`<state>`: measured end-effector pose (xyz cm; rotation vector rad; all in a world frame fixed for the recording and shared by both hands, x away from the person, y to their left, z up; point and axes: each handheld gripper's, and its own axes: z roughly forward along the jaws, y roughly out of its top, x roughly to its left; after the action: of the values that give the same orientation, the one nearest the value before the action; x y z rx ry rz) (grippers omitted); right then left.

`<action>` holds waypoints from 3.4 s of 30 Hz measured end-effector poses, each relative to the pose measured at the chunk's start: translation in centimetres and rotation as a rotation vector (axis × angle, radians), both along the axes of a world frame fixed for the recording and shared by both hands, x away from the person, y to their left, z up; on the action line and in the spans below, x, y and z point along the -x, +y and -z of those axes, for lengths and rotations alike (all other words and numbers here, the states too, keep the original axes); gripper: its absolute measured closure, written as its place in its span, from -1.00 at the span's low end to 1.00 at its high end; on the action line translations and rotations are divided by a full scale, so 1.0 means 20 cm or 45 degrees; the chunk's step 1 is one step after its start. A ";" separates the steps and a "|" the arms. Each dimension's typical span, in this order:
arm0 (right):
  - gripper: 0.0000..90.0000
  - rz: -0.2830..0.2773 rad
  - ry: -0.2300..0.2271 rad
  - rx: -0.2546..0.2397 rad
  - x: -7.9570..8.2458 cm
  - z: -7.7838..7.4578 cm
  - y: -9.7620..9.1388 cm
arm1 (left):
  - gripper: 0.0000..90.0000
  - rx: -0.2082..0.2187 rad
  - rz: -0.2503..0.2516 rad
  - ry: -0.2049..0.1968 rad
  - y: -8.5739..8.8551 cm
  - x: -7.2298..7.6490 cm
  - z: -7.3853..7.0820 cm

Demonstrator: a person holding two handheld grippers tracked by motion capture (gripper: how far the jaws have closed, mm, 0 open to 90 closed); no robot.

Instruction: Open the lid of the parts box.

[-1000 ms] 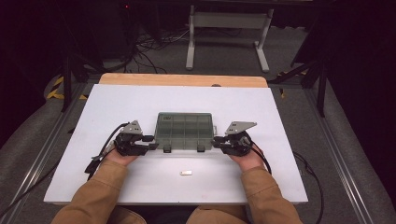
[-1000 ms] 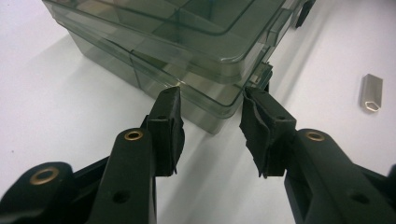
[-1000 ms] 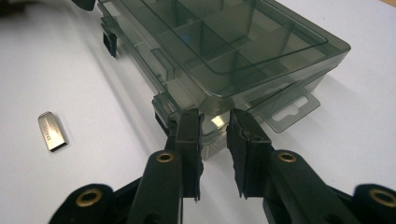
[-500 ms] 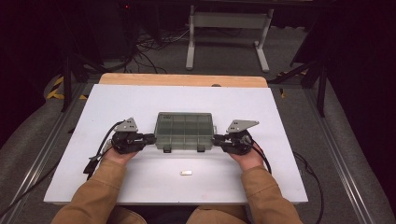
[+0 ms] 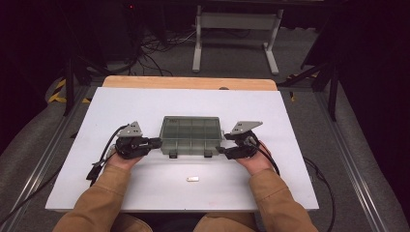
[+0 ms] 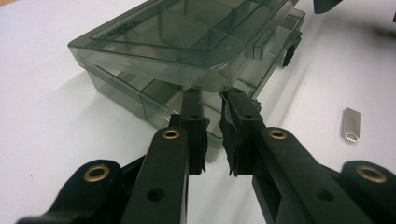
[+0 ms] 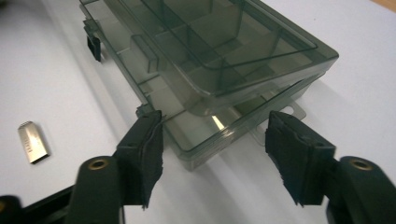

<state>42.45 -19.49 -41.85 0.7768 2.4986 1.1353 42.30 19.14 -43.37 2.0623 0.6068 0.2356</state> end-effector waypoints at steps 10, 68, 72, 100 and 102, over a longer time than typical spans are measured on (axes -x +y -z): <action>-0.34 -0.014 -0.042 0.061 -0.05 -0.04 0.05 | 0.77 0.015 -0.004 0.003 0.00 0.00 0.00; 0.21 0.058 -0.101 -0.084 -0.49 -0.35 0.08 | -0.11 0.094 -0.044 -0.018 0.15 0.11 -0.06; 0.22 0.079 -0.105 -0.099 -0.52 -0.34 0.08 | -0.16 0.094 -0.053 -0.033 0.16 0.12 -0.06; 0.22 0.164 -0.048 -0.114 -0.70 -0.20 0.10 | -0.31 0.116 -0.118 -0.088 0.20 0.14 -0.05; 0.21 0.169 -0.038 -0.122 -0.71 -0.19 0.10 | -0.31 0.119 -0.127 -0.098 0.21 0.15 -0.05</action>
<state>56.70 -17.46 -38.10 0.9291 2.3444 1.2176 39.37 23.31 -42.28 1.9266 0.6624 0.3368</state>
